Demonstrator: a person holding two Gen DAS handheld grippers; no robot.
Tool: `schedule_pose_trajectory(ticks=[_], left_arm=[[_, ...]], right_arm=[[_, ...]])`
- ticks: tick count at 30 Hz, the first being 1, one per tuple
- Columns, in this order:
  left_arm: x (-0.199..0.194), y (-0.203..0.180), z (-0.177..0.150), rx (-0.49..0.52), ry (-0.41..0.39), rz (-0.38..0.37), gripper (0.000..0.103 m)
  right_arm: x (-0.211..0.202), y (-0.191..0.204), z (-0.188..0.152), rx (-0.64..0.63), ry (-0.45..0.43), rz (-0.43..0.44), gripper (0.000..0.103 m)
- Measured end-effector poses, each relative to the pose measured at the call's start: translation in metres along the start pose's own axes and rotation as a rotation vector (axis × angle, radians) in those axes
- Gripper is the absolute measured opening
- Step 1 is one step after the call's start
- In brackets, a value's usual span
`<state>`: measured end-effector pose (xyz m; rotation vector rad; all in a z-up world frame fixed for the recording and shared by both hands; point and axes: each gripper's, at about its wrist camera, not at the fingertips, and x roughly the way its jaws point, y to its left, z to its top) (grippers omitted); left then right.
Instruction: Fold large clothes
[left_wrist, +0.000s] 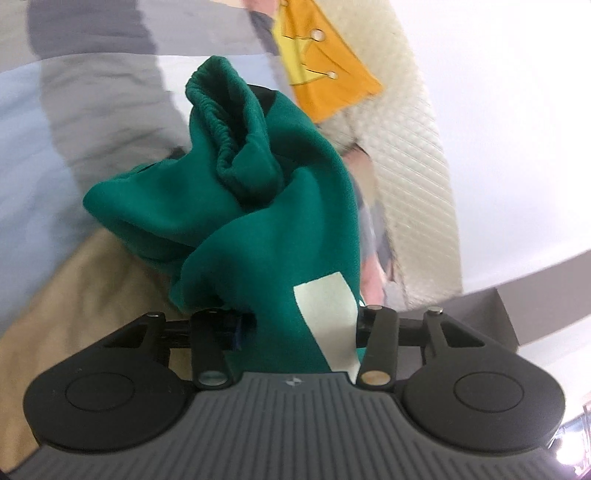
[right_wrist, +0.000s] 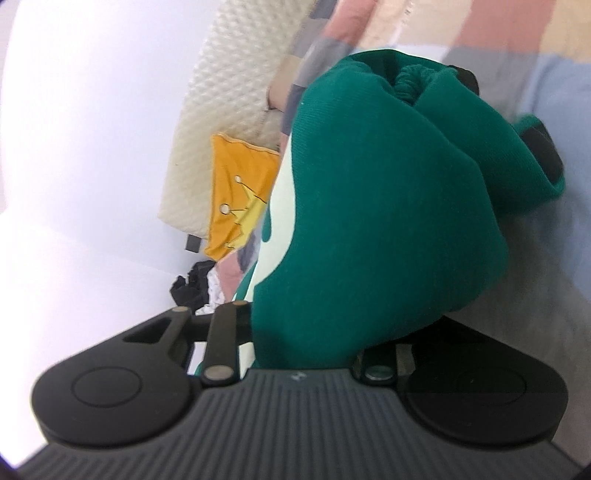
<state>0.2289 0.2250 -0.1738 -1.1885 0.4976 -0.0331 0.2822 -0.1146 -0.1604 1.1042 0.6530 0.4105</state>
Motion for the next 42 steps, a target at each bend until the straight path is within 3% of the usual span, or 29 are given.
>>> schedule_pose_trajectory(ticks=[7,12,20,25,29,33,37,42], left_arm=[[0.014,-0.058,-0.005,0.067,0.052,-0.055,0.05],[0.046,-0.11,-0.022,0.116,0.095,-0.09,0.05],[0.159,-0.197,-0.043,0.2,0.167,-0.126,0.05],[0.261,-0.232,-0.047,0.222,0.185,-0.136,0.05],[0.328,-0.241,-0.061,0.256,0.211,-0.151,0.05],[0.39,-0.218,-0.072,0.263,0.273,-0.167,0.05],[0.432,-0.178,-0.082,0.285,0.342,-0.193,0.05],[0.438,-0.136,-0.092,0.305,0.378,-0.222,0.05]], right_arm=[[-0.033,0.018,0.041,-0.003,-0.043,0.041,0.036],[-0.054,0.028,0.096,-0.028,-0.093,0.044,0.036],[-0.063,0.023,0.211,-0.053,-0.194,0.039,0.036],[-0.019,0.003,0.292,-0.065,-0.247,0.015,0.036],[0.025,-0.021,0.333,-0.066,-0.278,0.01,0.036],[0.044,-0.067,0.373,-0.061,-0.294,-0.017,0.036],[0.053,-0.113,0.363,-0.073,-0.308,-0.056,0.036],[0.052,-0.148,0.344,-0.048,-0.298,-0.06,0.036]])
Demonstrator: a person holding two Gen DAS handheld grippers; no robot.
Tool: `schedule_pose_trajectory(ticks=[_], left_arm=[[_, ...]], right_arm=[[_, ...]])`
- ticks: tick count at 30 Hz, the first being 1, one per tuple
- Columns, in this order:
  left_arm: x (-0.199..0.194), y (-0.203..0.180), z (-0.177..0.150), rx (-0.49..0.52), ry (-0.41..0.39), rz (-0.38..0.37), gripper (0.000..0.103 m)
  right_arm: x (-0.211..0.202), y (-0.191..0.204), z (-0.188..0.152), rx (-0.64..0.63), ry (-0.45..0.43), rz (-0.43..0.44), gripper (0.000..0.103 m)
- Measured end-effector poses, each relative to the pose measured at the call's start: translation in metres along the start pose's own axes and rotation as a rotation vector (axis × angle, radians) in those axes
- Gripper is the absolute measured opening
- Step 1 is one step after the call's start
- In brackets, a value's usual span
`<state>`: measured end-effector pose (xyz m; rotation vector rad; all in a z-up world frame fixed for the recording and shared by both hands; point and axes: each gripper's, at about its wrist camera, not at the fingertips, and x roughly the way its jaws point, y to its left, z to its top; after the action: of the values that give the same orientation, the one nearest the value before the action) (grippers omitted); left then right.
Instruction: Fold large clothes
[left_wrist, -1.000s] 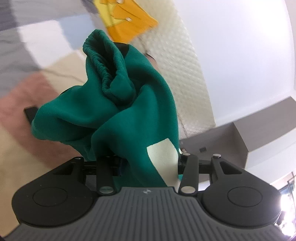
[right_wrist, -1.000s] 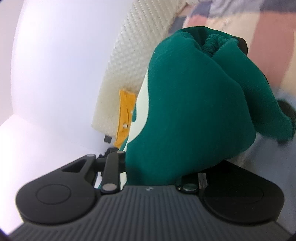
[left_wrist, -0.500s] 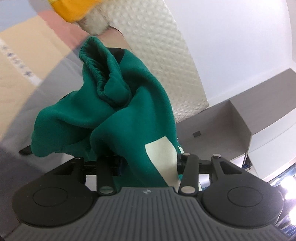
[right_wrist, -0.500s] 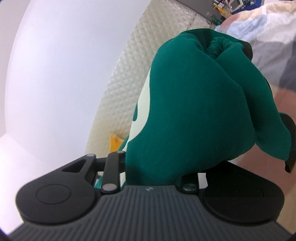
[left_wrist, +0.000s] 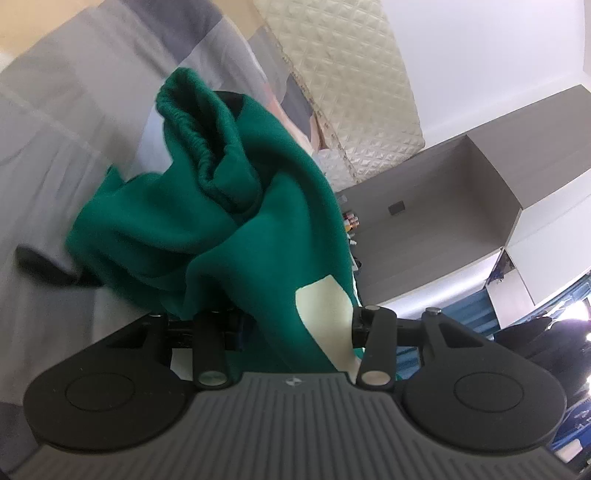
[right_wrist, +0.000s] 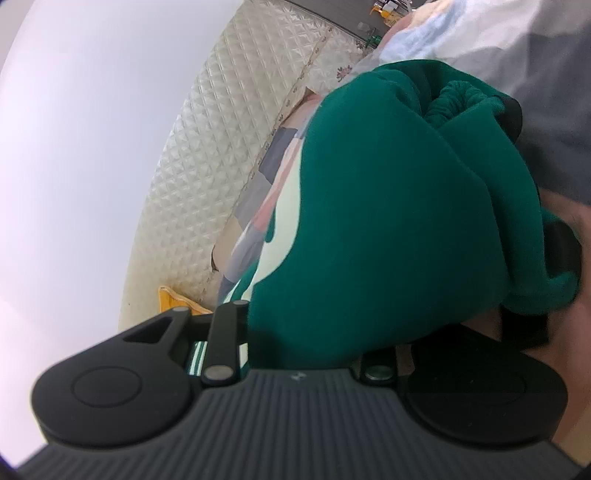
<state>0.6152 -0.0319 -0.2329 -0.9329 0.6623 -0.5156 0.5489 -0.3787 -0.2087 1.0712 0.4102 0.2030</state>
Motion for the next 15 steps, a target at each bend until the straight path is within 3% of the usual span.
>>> schedule_pose_trajectory(ticks=[5,11,15], left_arm=[[0.014,0.034,0.005,-0.007,-0.014,-0.019,0.05],[0.009,0.045,-0.005,-0.008,0.013,-0.02,0.05],[0.002,0.048,-0.017,-0.007,0.019,-0.001,0.056]], right_arm=[[-0.011,-0.008,-0.021,-0.01,-0.014,0.013,0.036],[-0.013,-0.027,-0.028,0.044,0.0,0.003,0.038],[-0.01,-0.039,-0.032,0.11,0.004,-0.015,0.039]])
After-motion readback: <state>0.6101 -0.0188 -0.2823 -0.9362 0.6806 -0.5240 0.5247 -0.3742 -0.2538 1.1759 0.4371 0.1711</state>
